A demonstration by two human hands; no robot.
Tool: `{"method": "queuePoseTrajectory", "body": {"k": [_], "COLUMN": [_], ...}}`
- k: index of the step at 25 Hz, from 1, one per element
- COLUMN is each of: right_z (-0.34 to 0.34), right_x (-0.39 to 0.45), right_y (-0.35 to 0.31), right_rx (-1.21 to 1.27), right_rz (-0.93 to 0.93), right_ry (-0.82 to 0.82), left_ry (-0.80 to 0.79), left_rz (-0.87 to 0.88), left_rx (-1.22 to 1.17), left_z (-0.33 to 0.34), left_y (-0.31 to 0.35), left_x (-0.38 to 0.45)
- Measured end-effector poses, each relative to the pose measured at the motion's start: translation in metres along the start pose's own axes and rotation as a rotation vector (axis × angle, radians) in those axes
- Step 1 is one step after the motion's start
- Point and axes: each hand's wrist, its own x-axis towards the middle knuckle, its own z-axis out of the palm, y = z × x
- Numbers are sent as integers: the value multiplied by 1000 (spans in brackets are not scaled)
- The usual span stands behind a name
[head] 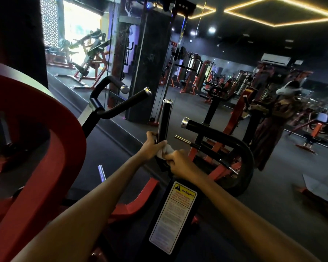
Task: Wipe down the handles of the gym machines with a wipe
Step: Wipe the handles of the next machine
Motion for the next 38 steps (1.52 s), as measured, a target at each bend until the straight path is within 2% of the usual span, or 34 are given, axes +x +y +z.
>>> {"method": "queuePoseTrajectory", "body": {"k": [3, 5, 9, 13, 17, 21, 26, 28, 31, 35, 38], "right_z": [-38, -61, -29, -13, -43, -23, -14, -26, -28, -1, -3], "right_x": [4, 8, -9, -30, -48, -51, -54, -67, -73, -51, -55], "right_y": [13, 17, 8, 24, 45, 28, 38, 54, 62, 41, 43], "right_rx": [-193, -233, -115, -3, -63, 83, 51, 2, -121, 22, 35], "right_rz": [-71, -67, -81, -159, -82, -87, -50, -13, 10, -3, 1], "right_ry": [-232, -307, -218, -91, -143, -54, -58, -83, -17, 49, 45], "left_ry": [-49, -76, -36, -2, -46, -33, 21, 15, 19, 63, 103], "left_rz": [-80, -121, -137, -111, -88, -55, -26, -38, -42, -39, -46], "left_rx": [5, 12, 84, 19, 81, 87, 100, 70, 80, 75, 114], "left_z": [-6, -8, -2, 3, 11, 15, 20, 20, 20, 25, 27], "left_y": [5, 9, 8, 1, -3, -9, -15, -14, -16, -19, -18], "left_x": [-4, -7, -7, -9, -11, -11, -13, -13, -12, -11, -11]}}
